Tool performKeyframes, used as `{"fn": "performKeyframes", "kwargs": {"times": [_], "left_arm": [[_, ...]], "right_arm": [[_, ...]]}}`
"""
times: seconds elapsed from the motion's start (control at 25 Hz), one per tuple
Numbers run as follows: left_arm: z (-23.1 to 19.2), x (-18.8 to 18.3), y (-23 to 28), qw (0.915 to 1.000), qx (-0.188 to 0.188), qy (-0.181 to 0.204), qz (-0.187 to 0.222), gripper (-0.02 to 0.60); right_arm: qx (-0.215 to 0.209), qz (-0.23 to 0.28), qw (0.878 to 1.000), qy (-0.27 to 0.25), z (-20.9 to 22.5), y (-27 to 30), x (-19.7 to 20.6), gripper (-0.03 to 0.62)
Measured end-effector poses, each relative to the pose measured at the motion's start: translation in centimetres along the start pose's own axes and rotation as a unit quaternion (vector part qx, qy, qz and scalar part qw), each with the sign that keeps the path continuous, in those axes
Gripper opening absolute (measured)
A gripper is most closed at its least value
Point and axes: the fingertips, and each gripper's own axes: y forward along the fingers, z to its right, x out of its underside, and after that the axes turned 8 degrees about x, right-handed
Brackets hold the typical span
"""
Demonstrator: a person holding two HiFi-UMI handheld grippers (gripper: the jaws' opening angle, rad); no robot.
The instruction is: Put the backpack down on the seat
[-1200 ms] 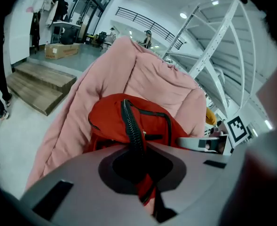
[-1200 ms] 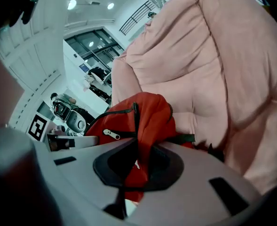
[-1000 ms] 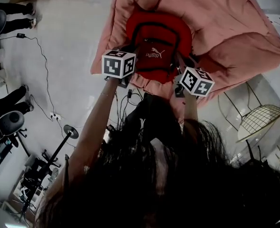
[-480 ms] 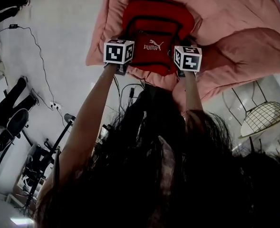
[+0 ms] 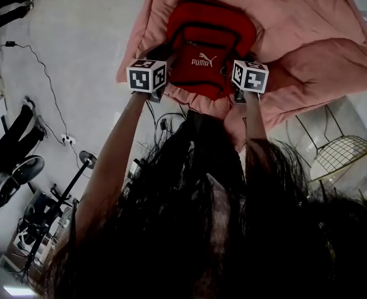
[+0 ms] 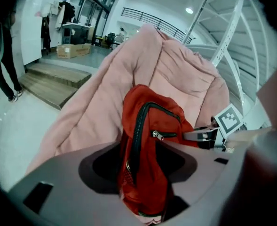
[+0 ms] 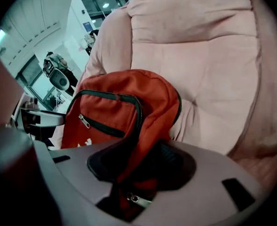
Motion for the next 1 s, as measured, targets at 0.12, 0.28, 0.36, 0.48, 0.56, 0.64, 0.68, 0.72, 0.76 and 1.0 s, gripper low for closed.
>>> {"fn": "performKeyframes", "kwargs": {"times": [0.12, 0.28, 0.36, 0.48, 0.56, 0.64, 0.68, 0.72, 0.76, 1.0], "left_arm": [[0.5, 0.1, -2.5, 0.9994, 0.001, -0.020, 0.027, 0.224], [2.6, 0.4, -6.0, 0.9972, 0.009, -0.039, 0.063, 0.224], [3.7, 0.2, -8.0, 0.9941, 0.008, -0.056, 0.093, 0.224], [5.1, 0.6, -11.3, 0.9911, 0.015, -0.068, 0.114, 0.224], [6.2, 1.1, -13.5, 0.9914, 0.021, -0.056, 0.116, 0.224], [7.4, 1.3, -15.6, 0.9916, 0.021, -0.033, 0.123, 0.222], [8.0, 1.2, -16.6, 0.9912, 0.022, -0.020, 0.129, 0.222], [8.7, 1.1, -17.7, 0.9902, 0.023, -0.007, 0.138, 0.222], [9.4, 0.9, -18.8, 0.9887, 0.025, 0.004, 0.148, 0.222], [13.7, 2.0, -26.0, 0.9778, 0.034, 0.033, 0.204, 0.221]], "right_arm": [[-0.009, 0.000, 1.000, -0.001, -0.2, -1.9, -0.2, 0.215], [-0.013, 0.019, 1.000, -0.011, -0.2, -6.2, -0.3, 0.215], [-0.029, 0.042, 0.999, -0.007, -0.6, -8.8, -1.0, 0.215], [-0.064, 0.073, 0.995, -0.002, -3.0, -13.2, -1.5, 0.215], [-0.076, 0.093, 0.993, -0.006, -4.7, -16.1, -1.7, 0.215], [-0.082, 0.118, 0.989, -0.017, -6.3, -19.0, -1.9, 0.215], [-0.087, 0.131, 0.987, -0.025, -7.2, -20.5, -2.1, 0.215], [-0.092, 0.143, 0.985, -0.033, -8.1, -21.8, -2.4, 0.213], [-0.098, 0.155, 0.982, -0.040, -9.0, -23.1, -2.6, 0.213], [-0.139, 0.211, 0.967, -0.031, -14.3, -30.7, -1.5, 0.193]]}}
